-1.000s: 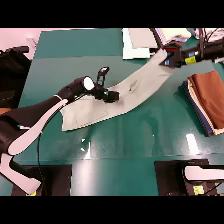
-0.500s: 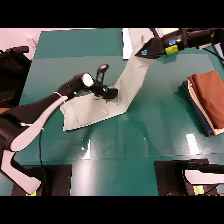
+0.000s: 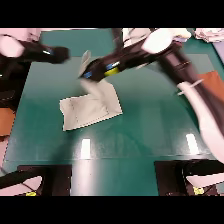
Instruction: Fold the shirts.
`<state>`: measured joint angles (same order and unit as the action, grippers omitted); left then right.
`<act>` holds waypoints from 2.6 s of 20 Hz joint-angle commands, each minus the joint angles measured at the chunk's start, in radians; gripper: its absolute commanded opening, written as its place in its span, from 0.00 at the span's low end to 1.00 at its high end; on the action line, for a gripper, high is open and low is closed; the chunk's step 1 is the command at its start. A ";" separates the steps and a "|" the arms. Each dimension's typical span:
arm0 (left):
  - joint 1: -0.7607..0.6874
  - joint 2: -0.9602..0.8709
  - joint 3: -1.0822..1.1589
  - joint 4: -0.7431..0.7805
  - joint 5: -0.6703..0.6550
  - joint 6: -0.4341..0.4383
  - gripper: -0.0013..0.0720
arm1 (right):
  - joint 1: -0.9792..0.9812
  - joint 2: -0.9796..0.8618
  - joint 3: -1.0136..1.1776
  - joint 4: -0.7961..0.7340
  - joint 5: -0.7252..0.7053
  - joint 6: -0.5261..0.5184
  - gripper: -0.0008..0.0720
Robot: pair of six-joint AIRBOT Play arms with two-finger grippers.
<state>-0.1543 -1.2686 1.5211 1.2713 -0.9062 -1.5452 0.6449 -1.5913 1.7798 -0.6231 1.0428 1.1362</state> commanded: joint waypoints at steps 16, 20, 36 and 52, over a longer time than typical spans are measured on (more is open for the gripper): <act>-0.074 0.143 -0.033 0.113 -0.040 0.010 0.05 | -0.448 -0.082 -0.387 -0.176 0.123 0.177 0.91; -0.121 0.110 -0.037 0.113 -0.027 0.009 0.05 | -0.412 -0.116 -0.501 -0.069 -0.012 0.172 0.90; -0.243 0.099 -0.038 0.076 -0.024 0.011 0.05 | -0.311 -0.180 -0.089 -0.219 -0.064 0.148 0.04; -0.392 0.099 -0.038 0.048 0.060 -0.029 0.05 | -1.267 0.127 -0.083 -0.415 0.082 0.217 0.04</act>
<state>-0.5434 -1.1687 1.4834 1.3251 -0.8639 -1.5566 -0.5198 -1.4628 1.6951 -1.0702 1.1278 1.3521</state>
